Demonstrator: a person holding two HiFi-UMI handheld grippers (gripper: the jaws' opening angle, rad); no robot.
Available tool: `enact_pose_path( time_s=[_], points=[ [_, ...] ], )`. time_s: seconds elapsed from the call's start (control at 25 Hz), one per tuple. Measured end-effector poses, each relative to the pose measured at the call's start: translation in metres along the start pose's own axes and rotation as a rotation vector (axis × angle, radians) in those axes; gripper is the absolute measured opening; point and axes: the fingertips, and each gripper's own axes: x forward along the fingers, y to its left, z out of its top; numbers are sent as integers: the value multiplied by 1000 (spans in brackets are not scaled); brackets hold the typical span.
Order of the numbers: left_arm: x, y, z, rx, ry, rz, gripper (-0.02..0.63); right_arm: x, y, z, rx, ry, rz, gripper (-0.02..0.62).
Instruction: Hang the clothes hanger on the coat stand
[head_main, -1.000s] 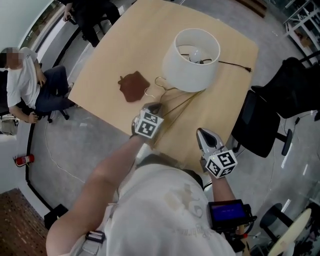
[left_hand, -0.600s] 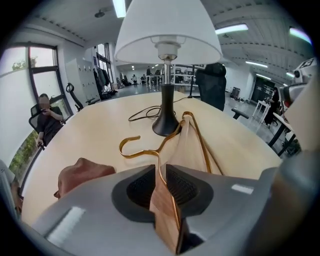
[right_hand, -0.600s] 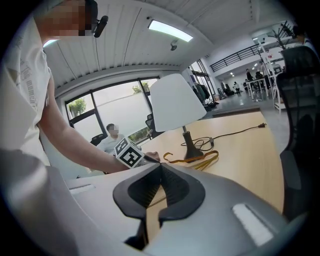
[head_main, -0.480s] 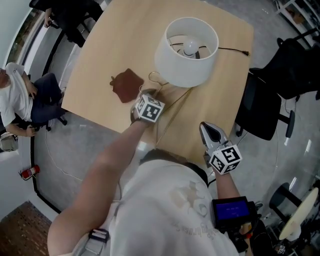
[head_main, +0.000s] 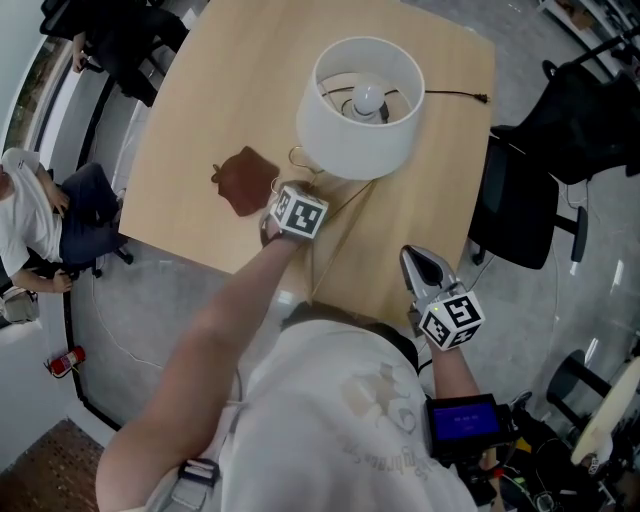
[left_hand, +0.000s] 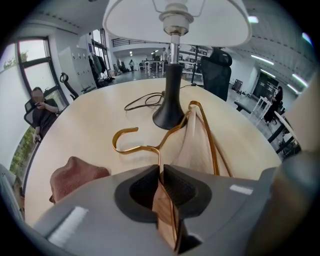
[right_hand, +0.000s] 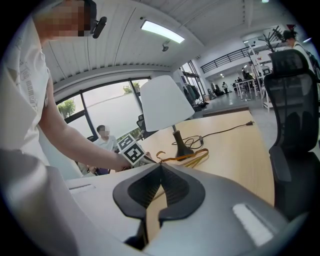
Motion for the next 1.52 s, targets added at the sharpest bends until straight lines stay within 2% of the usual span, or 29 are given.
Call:
enact_pose_path(
  time_s=[0.16,0.48,0.76,1.16,1.52],
  points=[
    [-3,8,-2,-45,29,7,17,5,3,3,-1,-1,-1,14],
    [-33,12,-11,-70,-62,57,14,10,8,5,-15,-1,9,14],
    [-59,17,-22,-59,-87,81,14,18,22,11,-36,9,45,14],
    [-88,20,-39,-39,-112,123,14,25,34,20,-80,15,111,14],
    [-116,10,-83,-90,-118,206,14,24,55,15,-130,-3,231,14]
  ],
)
